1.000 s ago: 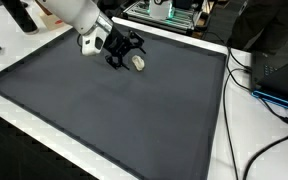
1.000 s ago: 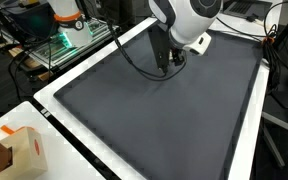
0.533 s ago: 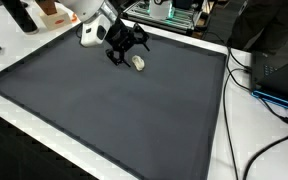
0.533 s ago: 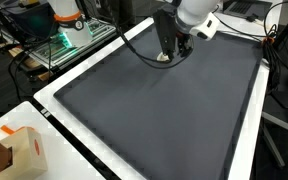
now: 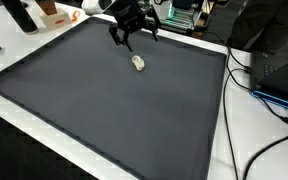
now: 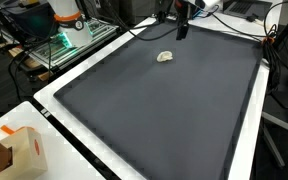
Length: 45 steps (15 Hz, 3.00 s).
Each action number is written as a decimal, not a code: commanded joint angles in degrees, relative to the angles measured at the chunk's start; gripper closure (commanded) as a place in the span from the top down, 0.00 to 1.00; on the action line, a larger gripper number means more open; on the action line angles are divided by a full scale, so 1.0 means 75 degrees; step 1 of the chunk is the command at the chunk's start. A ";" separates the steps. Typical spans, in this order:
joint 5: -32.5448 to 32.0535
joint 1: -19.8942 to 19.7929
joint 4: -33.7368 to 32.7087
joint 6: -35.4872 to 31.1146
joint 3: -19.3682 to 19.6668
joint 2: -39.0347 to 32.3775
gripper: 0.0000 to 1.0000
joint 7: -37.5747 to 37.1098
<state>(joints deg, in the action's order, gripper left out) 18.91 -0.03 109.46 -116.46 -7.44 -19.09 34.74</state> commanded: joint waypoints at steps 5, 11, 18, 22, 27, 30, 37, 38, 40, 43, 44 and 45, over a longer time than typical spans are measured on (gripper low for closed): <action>-0.1000 0.0543 0.1405 -0.0799 0.0158 0.1561 1.00 -0.3527; -0.2686 0.0819 0.1870 -0.0781 0.0170 0.2248 1.00 -0.6342; -0.2488 0.0768 0.1628 -0.0709 0.0130 0.2077 1.00 -0.6134; -0.1934 0.0746 0.1665 -0.0896 0.0207 0.1607 1.00 -0.7620; -0.1622 0.0825 0.2009 -0.1693 0.0345 0.1077 1.00 -0.8553; -0.1627 0.0871 0.2174 -0.2404 0.0411 0.0730 1.00 -0.8742; -0.1916 0.1133 0.2158 -0.2916 0.0694 -0.0020 1.00 -0.9354; -0.2007 0.1193 0.2152 -0.2982 0.0756 -0.0093 1.00 -0.9461; -0.2114 0.1278 0.2143 -0.3169 0.0859 -0.0230 1.00 -0.9661; -0.2253 0.1381 0.2145 -0.3489 0.1006 -0.0370 0.97 -0.9908; -0.2329 0.1427 0.2138 -0.3570 0.1060 -0.0411 0.92 -0.9989; -0.2346 0.1452 0.2124 -0.3611 0.1080 -0.0452 0.73 -1.0012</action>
<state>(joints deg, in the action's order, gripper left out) 3.02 9.22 125.21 -141.42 -0.90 -21.43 -37.98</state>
